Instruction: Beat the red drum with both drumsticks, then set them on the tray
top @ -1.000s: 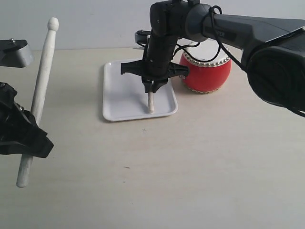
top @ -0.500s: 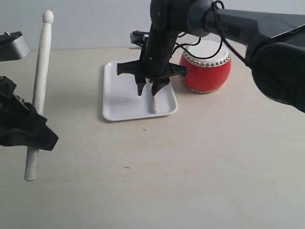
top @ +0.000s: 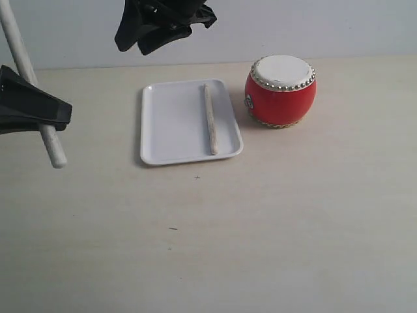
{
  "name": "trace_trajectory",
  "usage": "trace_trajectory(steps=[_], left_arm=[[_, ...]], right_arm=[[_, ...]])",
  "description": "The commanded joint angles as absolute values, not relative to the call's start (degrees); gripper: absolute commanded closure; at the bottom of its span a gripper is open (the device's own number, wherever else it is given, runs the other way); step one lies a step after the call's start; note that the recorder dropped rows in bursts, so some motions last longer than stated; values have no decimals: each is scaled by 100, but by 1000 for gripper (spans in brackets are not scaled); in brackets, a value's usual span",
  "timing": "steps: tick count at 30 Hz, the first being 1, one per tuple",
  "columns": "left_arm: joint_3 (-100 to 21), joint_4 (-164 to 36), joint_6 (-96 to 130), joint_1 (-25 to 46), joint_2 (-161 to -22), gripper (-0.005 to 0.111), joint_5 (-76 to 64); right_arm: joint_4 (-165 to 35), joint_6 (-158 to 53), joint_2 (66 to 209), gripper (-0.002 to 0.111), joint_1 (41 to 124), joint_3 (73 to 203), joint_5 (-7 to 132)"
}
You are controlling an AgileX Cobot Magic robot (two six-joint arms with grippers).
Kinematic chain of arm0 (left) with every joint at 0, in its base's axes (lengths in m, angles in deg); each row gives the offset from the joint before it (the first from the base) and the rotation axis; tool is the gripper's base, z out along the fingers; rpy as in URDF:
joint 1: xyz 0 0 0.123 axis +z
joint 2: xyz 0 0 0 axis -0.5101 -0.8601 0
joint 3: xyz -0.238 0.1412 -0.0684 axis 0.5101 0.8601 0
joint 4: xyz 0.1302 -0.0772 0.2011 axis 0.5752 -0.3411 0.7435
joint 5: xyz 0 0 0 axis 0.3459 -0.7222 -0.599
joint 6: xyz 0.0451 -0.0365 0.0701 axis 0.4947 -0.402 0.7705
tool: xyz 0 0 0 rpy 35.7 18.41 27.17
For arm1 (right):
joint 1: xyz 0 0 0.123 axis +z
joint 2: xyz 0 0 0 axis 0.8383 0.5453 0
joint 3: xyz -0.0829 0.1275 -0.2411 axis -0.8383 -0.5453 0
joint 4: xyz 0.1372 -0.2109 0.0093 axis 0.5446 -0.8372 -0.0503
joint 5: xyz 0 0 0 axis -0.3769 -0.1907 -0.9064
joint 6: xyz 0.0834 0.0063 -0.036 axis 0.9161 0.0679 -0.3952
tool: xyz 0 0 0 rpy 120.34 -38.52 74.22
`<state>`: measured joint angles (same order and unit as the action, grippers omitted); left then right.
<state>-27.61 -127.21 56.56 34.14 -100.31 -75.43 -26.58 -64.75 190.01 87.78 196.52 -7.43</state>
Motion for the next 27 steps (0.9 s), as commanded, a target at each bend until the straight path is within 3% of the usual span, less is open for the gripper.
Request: trace_trajectory(steps=[1, 5, 10, 27], left_arm=[[-2754, -12943, 5780, 3805, -10035, 107, -7595], [-2754, -13100, 5713, 4204, -10035, 107, -7595], [-2754, -13241, 5203, 4192, -10035, 107, -7595], [-2504, -12787, 3978, 4006, -10035, 107, -7002]], right_arm=[[-2495, -6667, 18673, 68, 8766, 19179, -747], [-1916, -7137, 18284, 68, 8824, 18295, -747], [-1723, -7614, 18065, 68, 9152, 17606, -747], [-2288, -7587, 17990, 68, 10205, 17534, -16]])
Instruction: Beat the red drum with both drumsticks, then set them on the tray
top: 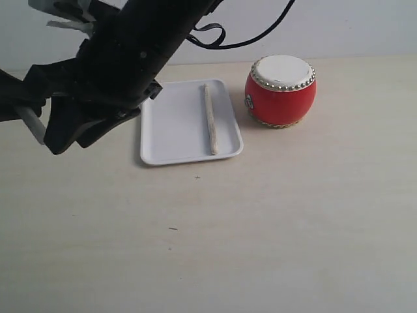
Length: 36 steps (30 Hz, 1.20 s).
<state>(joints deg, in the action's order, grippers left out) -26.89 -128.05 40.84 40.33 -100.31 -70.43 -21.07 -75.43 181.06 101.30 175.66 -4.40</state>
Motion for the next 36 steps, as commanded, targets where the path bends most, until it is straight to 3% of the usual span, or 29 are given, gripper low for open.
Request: trace_trajectory(steps=[1, 10, 20, 36], left_arm=[[-2444, -12787, 3978, 4006, -10035, 107, -7002], [-2265, -12956, 3978, 4006, -10035, 107, -6945], [-2265, -12997, 3978, 3993, -10035, 107, -6965], [-2265, -13129, 4037, 3993, -10035, 107, -7291]], right_arm=[[-2323, -7587, 17990, 68, 10227, 17534, 83], [-2504, -7518, 17963, 49, 10272, 17534, 241], [-3104, -7587, 17963, 49, 10803, 17534, 693], [-2958, -7464, 18305, 49, 10829, 17534, 903]])
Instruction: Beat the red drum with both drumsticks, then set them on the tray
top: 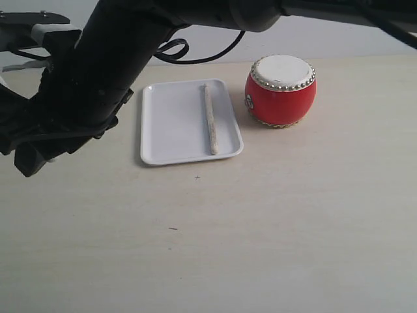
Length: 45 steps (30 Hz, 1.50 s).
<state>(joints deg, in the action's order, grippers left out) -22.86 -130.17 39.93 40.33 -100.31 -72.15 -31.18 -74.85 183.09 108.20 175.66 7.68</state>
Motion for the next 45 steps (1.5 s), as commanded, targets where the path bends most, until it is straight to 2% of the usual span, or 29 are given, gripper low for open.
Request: trace_trajectory(steps=[1, 4, 8, 13, 18, 26, 28, 31, 32, 35, 37, 38, 42, 45], left_arm=[[-2265, -13129, 4066, 3993, -10035, 107, -7291], [-2265, -13129, 4066, 3993, -10035, 107, -7291], [-2265, -13129, 4066, 3993, -10035, 106, -7220], [-2265, -13129, 4074, 3993, -10035, 94, -7135], [-2265, -13129, 4089, 3993, -10035, 73, -7078], [-2265, -13117, 4101, 3993, -10035, 61, -6997], [-2265, -13117, 4101, 3993, -10035, 53, -6957], [-2265, -13106, 4101, 3993, -10035, 32, -6862], [-2265, -13065, 4101, 3993, -10023, 30, -6862], [-2265, -12863, 4112, 3993, -10010, 30, -6862], [-2265, -12725, 4125, 3993, -9965, 35, -6877], [-2265, -12669, 4202, 3993, -9901, 46, -6858], [-2265, -12584, 4476, 3993, -9696, 104, -6815], [-2265, -12578, 4706, 3993, -9523, 106, -6815]], right_arm=[[-2946, -7464, 18305, 50, 10829, 17534, 917], [-2925, -7420, 18316, 58, 10829, 17534, 928], [-2909, -7261, 18341, 79, 10829, 17534, 897], [-2917, -6993, 18350, 107, 10829, 17534, 887], [-2917, -6928, 18350, 108, 10829, 17534, 897], [-2932, -6706, 18350, 108, 10829, 17534, 985], [-3028, -6497, 18350, 108, 10829, 17534, 997], [-3875, -5530, 18350, 108, 10707, 17534, 1071], [-4043, -5331, 18350, 108, 10597, 17534, 1059], [-4082, -5202, 18350, 108, 10155, 17534, 981], [-4082, -5202, 18350, 108, 9866, 17534, 971], [-4082, -5169, 18350, 108, 9715, 17534, 986], [-4059, -4650, 18412, 108, 9260, 17534, 1097], [-3941, -4478, 18557, 108, 9123, 17534, 1066]])
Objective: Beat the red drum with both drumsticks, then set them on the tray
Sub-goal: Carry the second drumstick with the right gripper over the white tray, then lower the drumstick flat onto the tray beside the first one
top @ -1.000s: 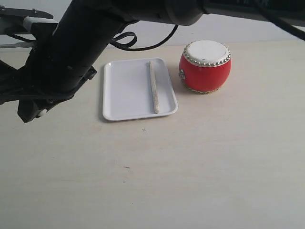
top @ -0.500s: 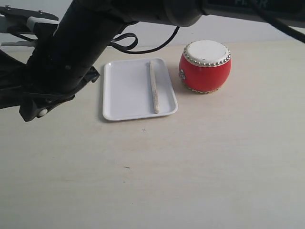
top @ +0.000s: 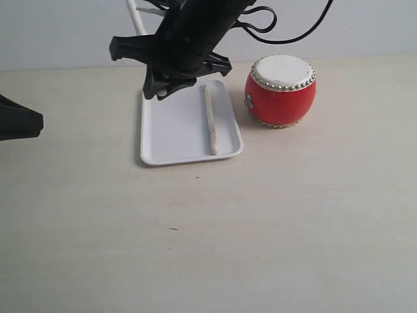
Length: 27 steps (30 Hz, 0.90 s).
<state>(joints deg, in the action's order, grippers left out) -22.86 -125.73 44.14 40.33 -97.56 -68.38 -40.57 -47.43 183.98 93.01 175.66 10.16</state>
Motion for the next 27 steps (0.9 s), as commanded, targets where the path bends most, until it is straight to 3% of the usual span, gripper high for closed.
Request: trace_trajectory(steps=[1, 12, 27], left_arm=[[-2265, -12565, 4751, 3993, -9440, 106, -6803], [-2265, -12372, 4954, 3993, -7908, 107, -6942], [-2111, -12084, 4655, 3993, -6467, 107, -7348]], right_arm=[[-3889, -4420, 18634, 108, 9117, 17534, 1008], [-2236, -4408, 19684, 108, 9117, 17561, 1122], [-2121, -3973, 19921, 108, 8807, 17561, 1176]])
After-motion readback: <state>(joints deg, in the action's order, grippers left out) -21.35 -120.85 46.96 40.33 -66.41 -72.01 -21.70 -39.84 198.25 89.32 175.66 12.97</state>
